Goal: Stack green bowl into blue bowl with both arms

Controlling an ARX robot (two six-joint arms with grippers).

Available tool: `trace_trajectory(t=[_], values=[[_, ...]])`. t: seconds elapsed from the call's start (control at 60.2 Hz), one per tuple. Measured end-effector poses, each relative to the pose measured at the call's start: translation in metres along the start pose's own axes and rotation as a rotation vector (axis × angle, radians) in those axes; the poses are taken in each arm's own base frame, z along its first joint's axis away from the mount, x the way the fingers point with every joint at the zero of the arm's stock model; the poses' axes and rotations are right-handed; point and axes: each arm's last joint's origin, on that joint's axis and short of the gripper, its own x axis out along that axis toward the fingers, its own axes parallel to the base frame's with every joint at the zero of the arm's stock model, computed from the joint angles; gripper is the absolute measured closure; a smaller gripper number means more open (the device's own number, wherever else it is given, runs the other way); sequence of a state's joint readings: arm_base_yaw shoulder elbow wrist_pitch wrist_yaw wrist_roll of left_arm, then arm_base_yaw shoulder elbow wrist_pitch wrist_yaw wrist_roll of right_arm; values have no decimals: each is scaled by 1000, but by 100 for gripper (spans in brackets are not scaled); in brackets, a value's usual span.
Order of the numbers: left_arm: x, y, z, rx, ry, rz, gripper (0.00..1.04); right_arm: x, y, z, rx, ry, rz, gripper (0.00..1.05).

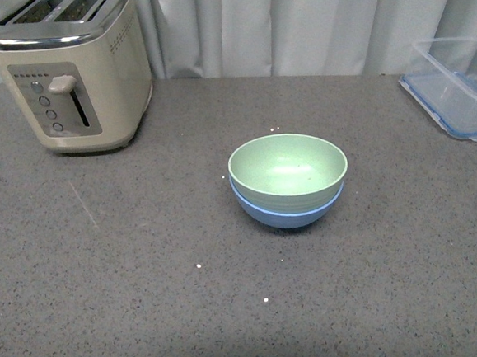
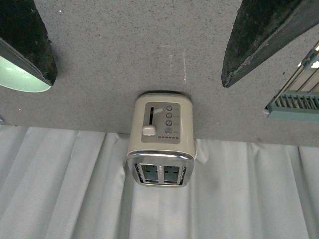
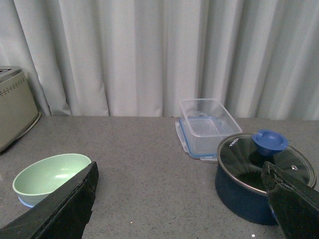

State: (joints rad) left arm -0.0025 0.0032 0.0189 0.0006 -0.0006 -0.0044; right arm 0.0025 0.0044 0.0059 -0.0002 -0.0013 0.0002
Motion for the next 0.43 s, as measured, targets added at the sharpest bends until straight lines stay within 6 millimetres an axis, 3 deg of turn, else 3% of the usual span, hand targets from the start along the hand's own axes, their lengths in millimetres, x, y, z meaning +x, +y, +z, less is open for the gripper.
trace_trajectory(t=[0.432], values=[[0, 0, 0, 0, 0, 0, 6, 0, 0, 0, 0, 0, 0, 9]])
